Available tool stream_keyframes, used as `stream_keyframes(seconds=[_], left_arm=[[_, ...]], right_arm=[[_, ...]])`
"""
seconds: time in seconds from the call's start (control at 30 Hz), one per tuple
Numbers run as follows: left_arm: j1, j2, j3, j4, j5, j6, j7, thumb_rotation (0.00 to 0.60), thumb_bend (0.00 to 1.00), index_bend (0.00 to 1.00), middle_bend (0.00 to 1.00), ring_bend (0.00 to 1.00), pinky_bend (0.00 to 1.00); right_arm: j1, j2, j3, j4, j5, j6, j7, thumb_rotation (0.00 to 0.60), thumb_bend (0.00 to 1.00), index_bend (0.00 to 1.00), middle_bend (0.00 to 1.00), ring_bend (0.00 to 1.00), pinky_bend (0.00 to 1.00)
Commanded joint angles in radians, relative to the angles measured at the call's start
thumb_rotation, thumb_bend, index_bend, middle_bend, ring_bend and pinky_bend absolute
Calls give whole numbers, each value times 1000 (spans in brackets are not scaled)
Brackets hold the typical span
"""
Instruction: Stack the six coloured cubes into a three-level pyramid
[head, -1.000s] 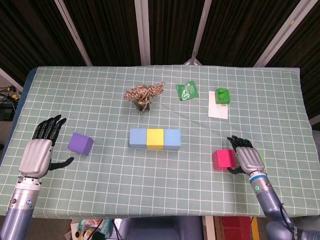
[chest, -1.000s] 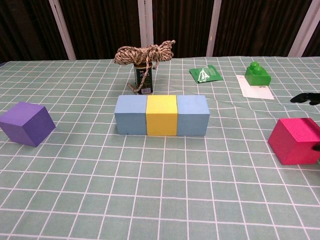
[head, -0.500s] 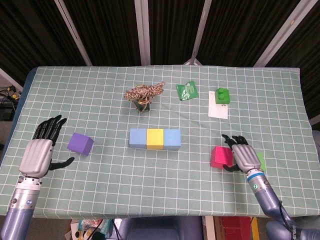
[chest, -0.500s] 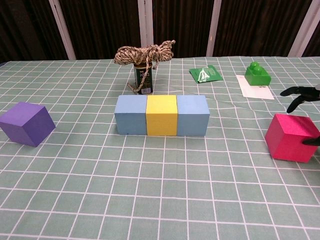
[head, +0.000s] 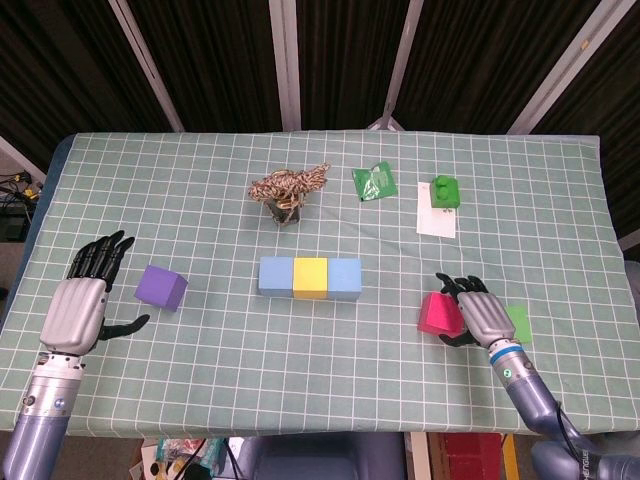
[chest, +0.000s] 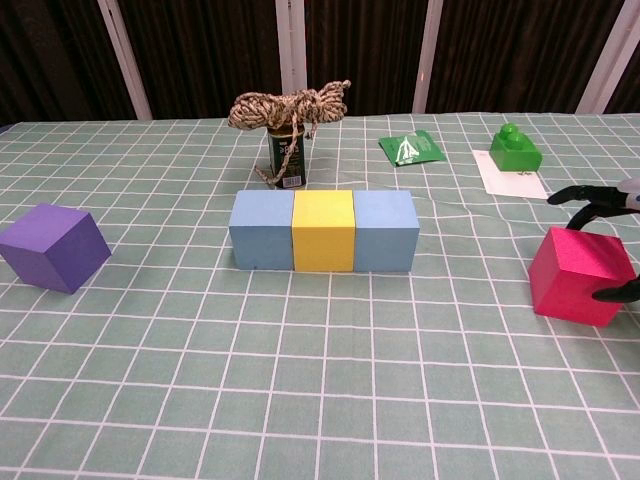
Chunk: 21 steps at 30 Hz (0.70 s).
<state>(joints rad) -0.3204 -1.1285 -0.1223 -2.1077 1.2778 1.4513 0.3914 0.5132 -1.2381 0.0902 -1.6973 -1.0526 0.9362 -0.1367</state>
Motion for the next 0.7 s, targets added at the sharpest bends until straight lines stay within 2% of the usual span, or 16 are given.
stream_keyframes(seconds=[0.03, 0.7], left_arm=[[1, -1, 0, 0, 0, -2, 1, 600, 161, 0, 6, 0, 0], [7, -5, -3, 0, 7, -12, 5, 600, 161, 0, 6, 0, 0]], right_arm=[[2, 4, 10, -14, 29, -10, 13, 600, 228, 0, 216, 125, 0], [17, -16, 32, 26, 108, 33, -71, 600, 228, 0, 213, 125, 0]])
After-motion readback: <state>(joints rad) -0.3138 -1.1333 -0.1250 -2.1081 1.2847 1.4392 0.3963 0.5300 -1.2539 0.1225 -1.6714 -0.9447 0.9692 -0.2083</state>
